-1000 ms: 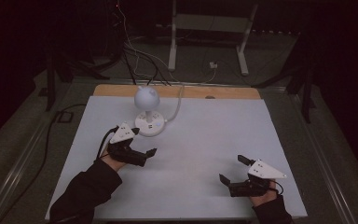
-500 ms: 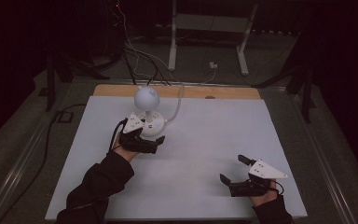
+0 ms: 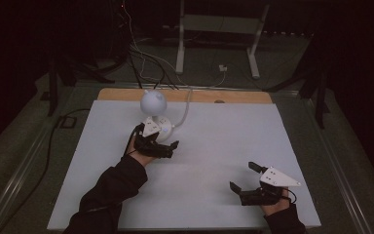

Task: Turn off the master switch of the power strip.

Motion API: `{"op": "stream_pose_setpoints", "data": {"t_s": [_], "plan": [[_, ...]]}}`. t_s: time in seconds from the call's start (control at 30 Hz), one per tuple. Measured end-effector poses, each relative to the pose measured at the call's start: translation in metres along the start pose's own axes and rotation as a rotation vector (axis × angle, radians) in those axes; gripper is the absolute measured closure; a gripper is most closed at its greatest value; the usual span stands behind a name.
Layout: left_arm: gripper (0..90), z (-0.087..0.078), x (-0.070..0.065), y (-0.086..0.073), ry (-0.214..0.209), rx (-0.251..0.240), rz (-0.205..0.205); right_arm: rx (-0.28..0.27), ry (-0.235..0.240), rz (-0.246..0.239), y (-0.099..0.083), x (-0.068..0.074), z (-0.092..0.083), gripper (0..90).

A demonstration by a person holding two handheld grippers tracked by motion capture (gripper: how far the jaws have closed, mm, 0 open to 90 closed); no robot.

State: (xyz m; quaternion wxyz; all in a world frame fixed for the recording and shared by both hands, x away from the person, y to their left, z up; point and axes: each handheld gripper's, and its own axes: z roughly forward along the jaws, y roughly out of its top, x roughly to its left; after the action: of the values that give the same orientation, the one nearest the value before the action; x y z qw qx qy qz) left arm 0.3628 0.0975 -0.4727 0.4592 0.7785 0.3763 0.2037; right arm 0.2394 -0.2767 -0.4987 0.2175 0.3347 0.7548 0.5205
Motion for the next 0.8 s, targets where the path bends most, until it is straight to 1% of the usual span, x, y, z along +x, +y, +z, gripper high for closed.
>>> {"op": "stream_pose_setpoints", "data": {"t_s": [0.03,0.07,0.13,0.23,0.3,0.33,0.37,0.4,0.43,0.47,0.5,0.53,0.63,0.67,0.7,0.73,0.77,0.8], "plan": [[0.4,0.002,0.000,0.000,0.008,0.003,-0.003,0.001,0.001,-0.002,0.000,0.000,0.000,0.0],[3.2,0.003,0.001,-0.001,0.013,0.004,-0.004,0.002,0.002,-0.005,0.000,0.000,0.000,0.0],[4.1,0.007,0.001,-0.002,0.029,0.003,-0.004,0.002,0.002,-0.004,0.000,0.000,0.000,0.0],[9.7,0.011,0.001,-0.003,0.044,0.001,-0.002,0.004,0.001,-0.002,0.000,0.000,0.000,0.0],[15.7,0.013,0.001,-0.003,0.055,-0.003,0.003,0.002,0.001,-0.005,0.000,0.001,0.000,0.0],[17.3,0.014,0.001,-0.003,0.062,-0.001,0.008,0.001,0.002,-0.005,0.000,0.001,0.000,0.0],[22.7,0.015,0.000,-0.003,0.074,-0.001,0.011,0.001,0.002,-0.005,0.000,0.001,0.000,0.0],[22.7,0.016,0.000,-0.004,0.083,-0.003,0.012,0.001,0.002,-0.005,0.000,0.001,0.000,0.0],[24.9,0.017,-0.001,-0.004,0.087,-0.004,0.011,0.002,0.002,-0.006,0.000,0.001,0.000,0.0],[31.8,0.018,-0.001,-0.004,0.098,-0.003,0.014,0.004,0.003,-0.004,0.000,0.001,0.000,0.0],[31.8,0.019,-0.001,-0.004,0.107,-0.001,0.012,0.004,0.003,-0.004,0.000,0.001,0.000,0.0],[35.2,0.020,0.000,-0.005,0.113,0.002,0.011,0.005,0.003,-0.002,0.000,0.000,0.000,0.0],[48.6,0.023,0.001,-0.005,0.146,-0.003,0.008,0.004,0.004,-0.003,0.000,0.001,0.000,0.0],[53.2,0.024,0.002,-0.004,0.153,-0.004,0.003,0.003,0.005,-0.003,0.000,0.001,0.000,0.0],[61.6,0.025,0.004,-0.004,0.149,-0.002,-0.004,0.002,0.005,-0.003,0.000,0.001,0.000,0.0],[61.6,0.026,0.004,-0.003,0.162,0.002,-0.003,0.002,0.005,-0.003,0.000,0.001,0.000,0.0],[70.9,0.026,0.005,-0.003,0.175,0.008,-0.002,0.003,0.005,0.000,0.000,0.000,0.000,0.0],[70.9,0.027,0.006,-0.002,0.178,0.015,-0.009,0.003,0.005,0.000,0.000,0.000,0.000,0.0]]}}
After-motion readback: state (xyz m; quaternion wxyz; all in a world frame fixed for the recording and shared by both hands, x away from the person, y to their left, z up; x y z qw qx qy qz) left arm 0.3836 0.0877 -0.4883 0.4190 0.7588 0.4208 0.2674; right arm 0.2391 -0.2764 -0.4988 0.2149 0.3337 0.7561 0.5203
